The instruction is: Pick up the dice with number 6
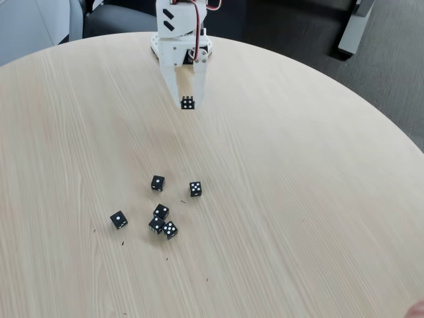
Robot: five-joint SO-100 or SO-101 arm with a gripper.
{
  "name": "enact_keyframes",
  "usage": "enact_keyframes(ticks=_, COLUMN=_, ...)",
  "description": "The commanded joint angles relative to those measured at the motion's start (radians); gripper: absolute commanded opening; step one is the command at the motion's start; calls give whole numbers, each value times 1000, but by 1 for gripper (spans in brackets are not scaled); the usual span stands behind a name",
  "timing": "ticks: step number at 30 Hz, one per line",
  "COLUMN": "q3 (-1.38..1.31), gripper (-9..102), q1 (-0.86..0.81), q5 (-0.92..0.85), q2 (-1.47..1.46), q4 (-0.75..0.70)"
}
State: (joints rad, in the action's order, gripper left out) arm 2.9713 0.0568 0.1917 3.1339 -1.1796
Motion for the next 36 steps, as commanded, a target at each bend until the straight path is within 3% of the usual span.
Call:
enact_keyframes(ticks=1, q3=-3, gripper=1, q1=-5, q5=8, q2=3, q4=0)
enact_keyframes(ticks=36, q3=-3, gripper=1, q1=-5, q5=9, q2=3, q4=-2)
